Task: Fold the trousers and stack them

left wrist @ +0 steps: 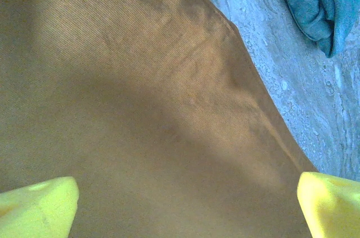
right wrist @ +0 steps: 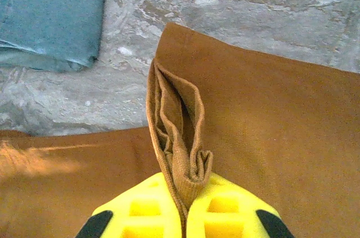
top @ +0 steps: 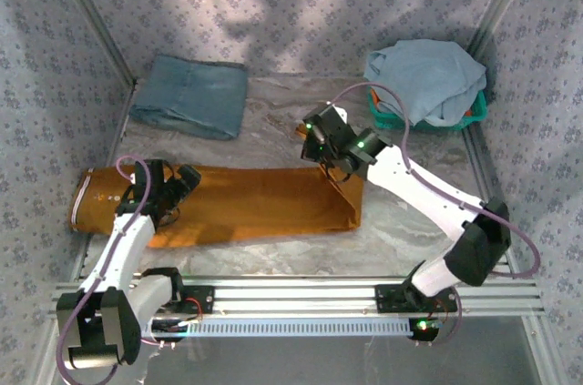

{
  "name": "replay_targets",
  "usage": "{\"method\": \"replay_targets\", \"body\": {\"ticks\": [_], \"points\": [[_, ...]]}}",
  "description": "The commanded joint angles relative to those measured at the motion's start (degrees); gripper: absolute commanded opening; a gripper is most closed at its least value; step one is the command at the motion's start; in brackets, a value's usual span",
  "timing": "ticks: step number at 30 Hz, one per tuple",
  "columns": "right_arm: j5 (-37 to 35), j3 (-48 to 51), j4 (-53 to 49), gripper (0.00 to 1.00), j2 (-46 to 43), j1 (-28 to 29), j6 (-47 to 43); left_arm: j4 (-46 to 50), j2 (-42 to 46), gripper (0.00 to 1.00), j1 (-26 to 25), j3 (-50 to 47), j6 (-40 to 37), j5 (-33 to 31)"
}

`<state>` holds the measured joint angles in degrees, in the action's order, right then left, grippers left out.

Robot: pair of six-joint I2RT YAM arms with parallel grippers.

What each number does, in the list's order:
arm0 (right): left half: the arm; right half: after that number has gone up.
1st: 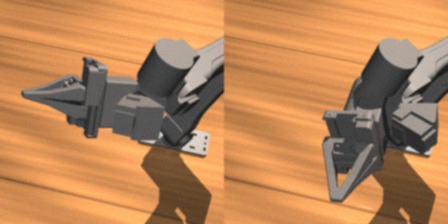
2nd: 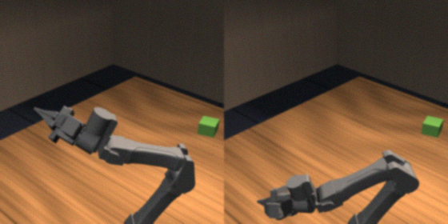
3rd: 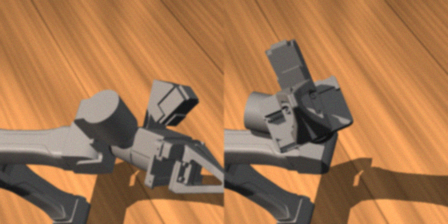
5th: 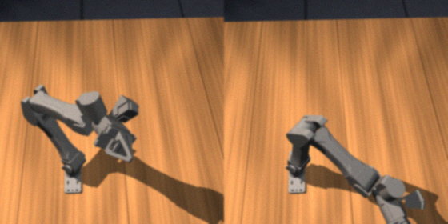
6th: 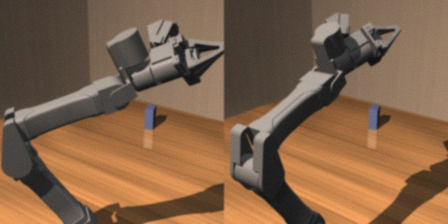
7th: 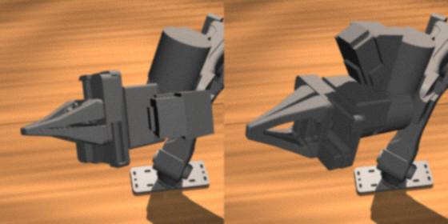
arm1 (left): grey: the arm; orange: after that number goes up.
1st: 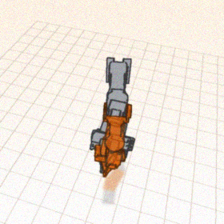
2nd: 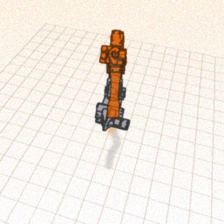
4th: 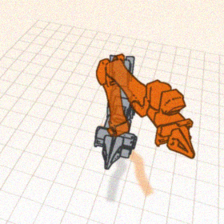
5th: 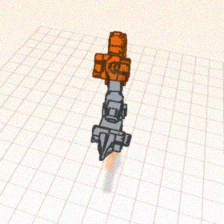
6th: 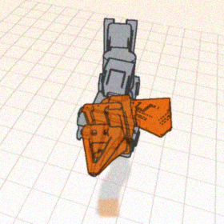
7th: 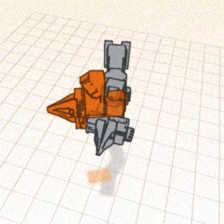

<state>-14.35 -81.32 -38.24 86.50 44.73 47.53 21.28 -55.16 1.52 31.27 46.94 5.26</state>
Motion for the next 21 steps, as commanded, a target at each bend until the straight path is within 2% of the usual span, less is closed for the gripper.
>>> {"method": "replay_targets", "body": {"ticks": [1,5,9,12,21], "points": [[-1.6,-5.1,-0.7,0.0,2.1,2.6,2.4,-0.1,0.8,1.0,0.7,1.4,-0.8,1.3],[0.1,-8.2,-0.2,0.0,5.4,6.6,3.4,-0.9,0.4,1.0,1.2,0.7,-0.4,1.7],[4.8,-10.3,3.1,0.0,9.7,10.1,3.4,-1.7,2.5,1.0,1.1,-0.6,0.7,0.4],[4.2,-12.1,3.4,0.0,13.4,12.6,3.9,-2.1,4.2,1.0,1.2,-1.3,0.7,-0.3],[7.4,-16.1,7.5,0.0,24.4,15.7,6.5,-2.6,3.7,1.0,1.4,-1.7,0.7,-0.2]]}}
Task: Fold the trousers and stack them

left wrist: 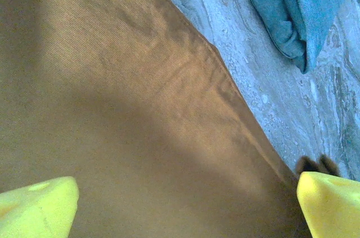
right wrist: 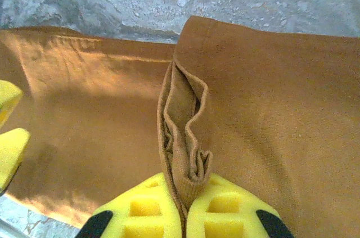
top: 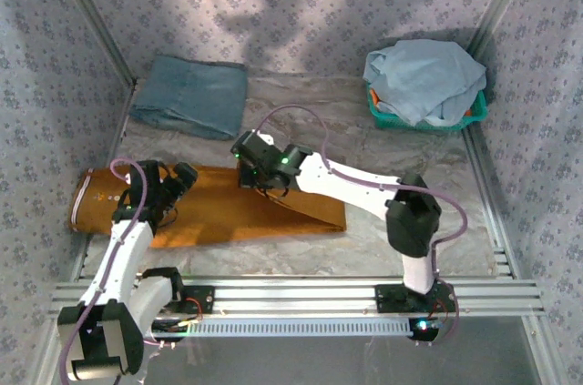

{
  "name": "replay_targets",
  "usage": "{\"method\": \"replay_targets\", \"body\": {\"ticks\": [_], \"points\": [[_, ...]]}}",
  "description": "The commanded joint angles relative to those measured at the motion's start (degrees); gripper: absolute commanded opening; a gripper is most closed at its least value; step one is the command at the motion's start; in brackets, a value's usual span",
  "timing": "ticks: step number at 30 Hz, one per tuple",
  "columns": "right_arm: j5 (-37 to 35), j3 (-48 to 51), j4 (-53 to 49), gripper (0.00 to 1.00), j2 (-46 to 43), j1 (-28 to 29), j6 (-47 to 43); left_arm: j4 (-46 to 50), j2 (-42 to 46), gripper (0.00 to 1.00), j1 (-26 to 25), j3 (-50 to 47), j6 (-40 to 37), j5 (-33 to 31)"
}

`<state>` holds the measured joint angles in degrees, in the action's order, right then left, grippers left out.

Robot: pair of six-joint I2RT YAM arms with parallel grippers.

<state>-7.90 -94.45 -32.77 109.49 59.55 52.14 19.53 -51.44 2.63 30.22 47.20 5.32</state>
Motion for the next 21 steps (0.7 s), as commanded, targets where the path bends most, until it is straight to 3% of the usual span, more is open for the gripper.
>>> {"method": "replay_targets", "body": {"ticks": [1,21], "points": [[1.4,-3.0,2.5,0.0,2.2,1.2,2.1,-0.9,-0.2,1.0,0.3,-0.7,0.4,-0.2],[12.9,-7.8,6.7,0.0,13.2,5.7,3.8,-1.3,-1.4,1.0,0.6,-0.5,0.6,-0.4]]}}
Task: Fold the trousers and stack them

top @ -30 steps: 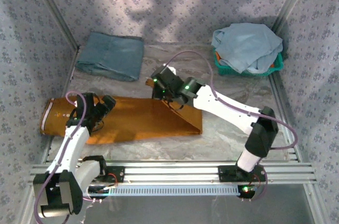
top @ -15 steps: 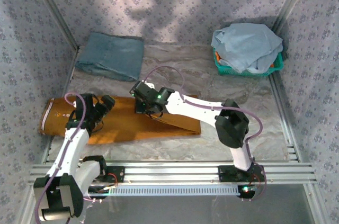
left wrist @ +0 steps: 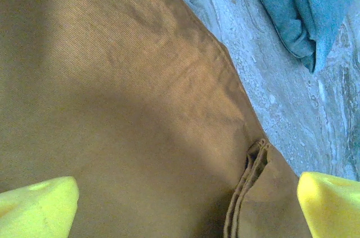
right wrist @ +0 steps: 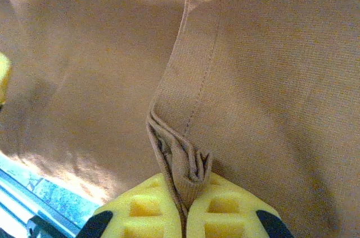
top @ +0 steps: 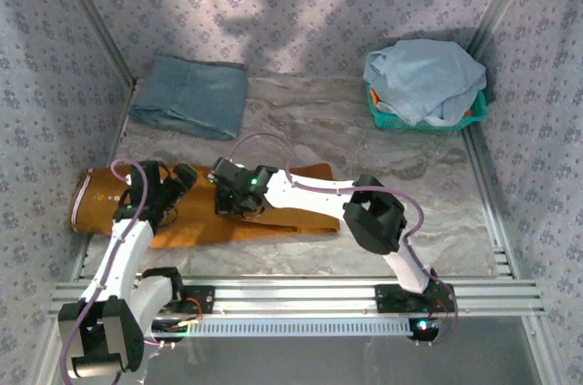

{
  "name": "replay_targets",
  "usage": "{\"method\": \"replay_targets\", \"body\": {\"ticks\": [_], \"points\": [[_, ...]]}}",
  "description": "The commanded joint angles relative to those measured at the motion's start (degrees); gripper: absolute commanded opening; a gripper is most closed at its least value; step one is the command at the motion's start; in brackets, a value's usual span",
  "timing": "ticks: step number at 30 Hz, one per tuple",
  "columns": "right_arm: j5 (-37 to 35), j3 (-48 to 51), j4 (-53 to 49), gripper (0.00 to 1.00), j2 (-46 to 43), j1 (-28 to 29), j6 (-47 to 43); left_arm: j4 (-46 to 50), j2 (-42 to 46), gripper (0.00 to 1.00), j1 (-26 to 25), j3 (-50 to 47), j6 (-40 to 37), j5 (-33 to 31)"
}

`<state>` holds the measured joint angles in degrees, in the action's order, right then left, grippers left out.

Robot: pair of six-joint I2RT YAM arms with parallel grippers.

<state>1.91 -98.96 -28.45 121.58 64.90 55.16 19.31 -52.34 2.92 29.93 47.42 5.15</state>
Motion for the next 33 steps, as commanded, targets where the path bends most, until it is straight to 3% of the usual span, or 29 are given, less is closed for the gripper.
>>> {"method": "replay_targets", "body": {"ticks": [1,4,8,11,17,21,24,27,29,33], "points": [[3.3,-4.0,2.3,0.0,1.9,0.4,0.7,-1.2,-0.6,1.0,0.4,-0.3,0.4,-0.2],[6.4,-5.5,1.6,0.1,4.4,-0.2,1.3,-1.0,-0.8,1.0,0.5,0.1,0.3,-0.1],[10.0,-4.1,2.5,0.41,4.4,-1.2,2.4,0.1,-0.3,1.0,0.5,1.0,0.2,0.3],[12.0,-1.9,2.8,0.51,1.5,-2.4,1.9,1.2,0.5,1.0,0.5,2.2,0.2,0.4],[11.4,7.1,3.8,0.57,-10.0,-5.3,-0.5,1.9,-0.3,1.0,0.1,5.5,0.6,2.6],[8.0,15.5,1.4,0.56,-18.8,-10.4,-3.1,1.8,-2.9,0.97,-4.0,7.9,0.2,2.3],[6.2,24.1,0.7,0.52,-25.4,-16.3,-4.2,0.5,-6.1,0.95,-10.2,10.2,0.6,1.1],[6.1,33.2,1.3,0.39,-30.9,-22.6,-4.9,-1.3,-10.7,0.94,-17.1,12.6,0.8,0.5],[6.3,37.7,1.4,0.23,-33.2,-25.7,-5.3,-3.3,-14.0,0.94,-21.4,13.4,1.2,0.0],[6.6,44.5,3.4,0.07,-33.9,-29.3,-5.7,-7.4,-19.5,0.94,-26.0,12.0,2.0,-0.7]]}}
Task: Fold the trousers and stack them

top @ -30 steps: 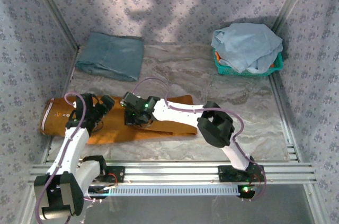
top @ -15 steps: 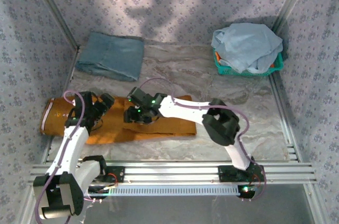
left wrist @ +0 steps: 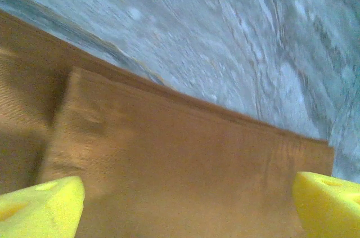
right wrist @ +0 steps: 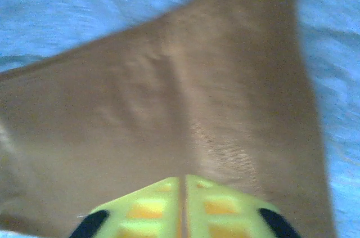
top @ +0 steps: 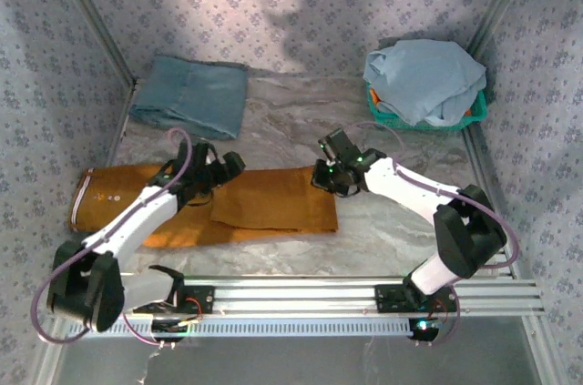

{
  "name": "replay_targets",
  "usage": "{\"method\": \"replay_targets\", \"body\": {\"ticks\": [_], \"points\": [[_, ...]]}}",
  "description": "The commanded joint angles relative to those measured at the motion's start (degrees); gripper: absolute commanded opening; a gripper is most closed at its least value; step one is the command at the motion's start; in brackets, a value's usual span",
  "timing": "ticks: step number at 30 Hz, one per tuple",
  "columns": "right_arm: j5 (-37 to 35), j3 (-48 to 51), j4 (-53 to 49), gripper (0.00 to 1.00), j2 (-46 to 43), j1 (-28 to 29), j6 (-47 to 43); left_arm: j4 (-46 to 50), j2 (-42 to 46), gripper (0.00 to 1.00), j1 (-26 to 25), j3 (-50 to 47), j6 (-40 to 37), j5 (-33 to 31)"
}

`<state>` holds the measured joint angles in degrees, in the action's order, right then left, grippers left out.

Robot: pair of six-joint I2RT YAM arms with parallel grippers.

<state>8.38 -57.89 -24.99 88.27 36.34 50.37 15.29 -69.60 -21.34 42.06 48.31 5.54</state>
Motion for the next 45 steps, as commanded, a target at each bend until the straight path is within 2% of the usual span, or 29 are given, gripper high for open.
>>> {"method": "replay_targets", "body": {"ticks": [1,7,12,16,19,22,25,29,35,40,45], "points": [[0.1,5.3,1.2,0.02,-0.1,-1.4,-0.8,-4.8,-3.6,0.95,-2.2,-1.2,1.2,-1.0],[3.3,13.6,8.3,0.0,4.9,-5.3,0.2,-12.8,-9.1,0.95,-2.2,-9.8,0.2,1.2],[4.3,14.3,7.7,0.0,6.2,-6.1,-0.6,-15.8,-9.9,0.95,-2.2,-15.4,0.1,1.0],[5.1,13.3,4.5,0.0,2.7,-6.8,-2.0,-15.2,-8.6,0.96,-2.2,-17.1,-1.0,0.4],[3.9,10.6,-1.0,0.1,-2.4,-7.9,-5.8,-14.4,-6.9,0.97,-2.2,-17.4,-1.8,0.5],[4.5,7.8,-5.9,0.31,-5.9,-10.2,-11.2,-12.6,-4.8,0.98,-2.2,-17.0,-2.4,0.7],[6.1,6.2,-9.1,0.4,-6.3,-12.8,-16.1,-10.3,-1.9,0.98,-2.2,-16.2,-3.3,1.0],[13.3,4.9,-9.2,0.45,-2.6,-15.5,-21.1,-6.9,1.3,0.99,-2.2,-15.4,-4.4,-0.1],[18.2,0.6,-7.7,0.46,7.1,-13.7,-24.2,-5.0,3.5,0.99,-2.1,-15.6,-4.7,-0.5],[15.2,-1.1,-7.7,0.42,13.9,-11.3,-23.7,-4.1,5.2,0.99,-2.0,-16.4,-4.4,-0.8],[12.5,-0.6,-9.0,0.33,13.5,-9.8,-23.5,-3.2,7.1,1.0,-1.6,-16.2,-4.6,-0.9]]}}
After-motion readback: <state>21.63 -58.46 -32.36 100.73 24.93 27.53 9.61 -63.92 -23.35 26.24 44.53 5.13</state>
